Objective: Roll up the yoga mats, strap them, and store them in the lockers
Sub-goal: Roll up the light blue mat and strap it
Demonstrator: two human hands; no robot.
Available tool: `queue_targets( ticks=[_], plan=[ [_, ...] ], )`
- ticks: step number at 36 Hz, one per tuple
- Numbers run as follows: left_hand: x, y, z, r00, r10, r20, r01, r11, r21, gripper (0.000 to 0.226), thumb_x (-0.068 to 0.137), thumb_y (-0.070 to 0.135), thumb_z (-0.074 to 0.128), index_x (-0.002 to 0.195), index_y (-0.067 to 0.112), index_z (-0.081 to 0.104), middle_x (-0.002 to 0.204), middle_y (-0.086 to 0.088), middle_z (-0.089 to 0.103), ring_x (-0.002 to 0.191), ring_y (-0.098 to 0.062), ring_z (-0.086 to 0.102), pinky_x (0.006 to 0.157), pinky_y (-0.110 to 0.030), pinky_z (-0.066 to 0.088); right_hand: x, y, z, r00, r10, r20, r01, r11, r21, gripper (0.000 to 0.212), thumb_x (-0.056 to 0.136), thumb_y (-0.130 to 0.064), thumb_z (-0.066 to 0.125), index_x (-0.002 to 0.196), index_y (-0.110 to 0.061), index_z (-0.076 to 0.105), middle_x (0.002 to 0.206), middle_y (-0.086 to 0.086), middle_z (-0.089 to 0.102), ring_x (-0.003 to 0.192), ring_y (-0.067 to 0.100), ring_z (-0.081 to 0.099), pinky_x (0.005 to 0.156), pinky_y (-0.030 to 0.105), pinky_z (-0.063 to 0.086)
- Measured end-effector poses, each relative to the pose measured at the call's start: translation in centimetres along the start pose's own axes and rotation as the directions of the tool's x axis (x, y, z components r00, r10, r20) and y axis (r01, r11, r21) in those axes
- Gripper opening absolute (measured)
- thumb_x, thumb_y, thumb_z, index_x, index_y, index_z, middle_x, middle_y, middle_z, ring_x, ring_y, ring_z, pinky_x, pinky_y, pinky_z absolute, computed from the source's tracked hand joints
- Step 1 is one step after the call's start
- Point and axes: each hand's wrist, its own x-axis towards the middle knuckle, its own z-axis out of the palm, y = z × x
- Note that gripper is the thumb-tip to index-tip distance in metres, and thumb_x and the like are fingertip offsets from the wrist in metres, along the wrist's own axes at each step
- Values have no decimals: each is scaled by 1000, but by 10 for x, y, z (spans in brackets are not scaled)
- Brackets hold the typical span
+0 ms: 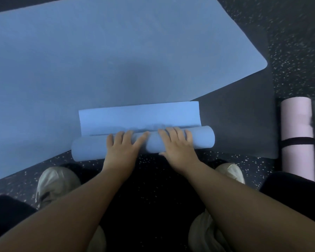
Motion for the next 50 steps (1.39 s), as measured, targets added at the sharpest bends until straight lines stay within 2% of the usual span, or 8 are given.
queue_targets(
  ticks=[4,8,12,16,23,29,38,50],
  plan=[
    [-7,2,2,993,-32,114,30,999,21,95,56,8,79,139,28,37,113,-19,58,94,-40,56,90,-61,41,-9,-1,-6,1000,8,16,-8,1000,-11,89,49,-46,90,125,-14,58,115,8,65,109,27,61,93,53,48],
    [6,-2,-5,936,-54,349,40,998,47,84,92,34,54,152,38,-5,148,-5,24,133,-29,27,113,-53,14,-22,-10,-8,988,141,-55,-142,990,-12,65,74,-32,68,131,-11,44,134,12,52,124,29,49,101,55,38],
    [16,-2,-12,895,-81,438,89,996,3,110,76,70,60,150,40,-16,160,-5,-3,147,-31,0,114,-57,5,-31,-16,-9,984,178,-26,-179,983,-36,77,62,-16,78,132,-9,46,136,15,55,127,32,51,101,55,39],
    [27,-6,-14,899,-95,428,87,995,40,122,67,75,65,149,39,-19,160,-4,-19,147,-33,-15,114,-60,2,-28,-16,-9,985,175,2,-175,984,-21,80,60,-14,77,133,-9,44,138,16,53,129,32,50,103,53,34],
    [61,-20,-18,890,-107,442,117,993,5,127,63,81,60,150,33,-20,161,-3,-16,148,-30,-13,114,-59,2,-17,-20,-8,981,165,107,-176,978,113,96,60,-18,76,144,-9,31,153,14,29,142,32,24,110,52,18],
    [78,-31,-23,890,-92,448,143,986,-82,122,67,80,55,152,26,-13,162,-4,4,149,-24,2,117,-55,1,14,-11,-22,883,109,456,-175,979,105,112,85,-51,56,143,-21,-35,157,4,-32,139,17,-37,112,51,-21],
    [82,-53,-35,902,-162,401,211,974,-79,107,73,82,44,154,22,7,153,-6,35,138,-25,34,115,-46,15,59,-3,-33,829,124,545,-239,960,145,106,82,-43,57,152,-24,-20,159,-2,-27,143,19,-33,112,50,-22],
    [75,-60,-34,902,-74,425,79,997,6,113,65,72,69,149,14,20,143,-9,34,130,-29,40,109,-42,29,54,-6,-37,846,144,513,-226,969,101,106,83,-41,59,152,-22,-19,160,0,-22,146,21,-26,113,50,-19]
  ],
)
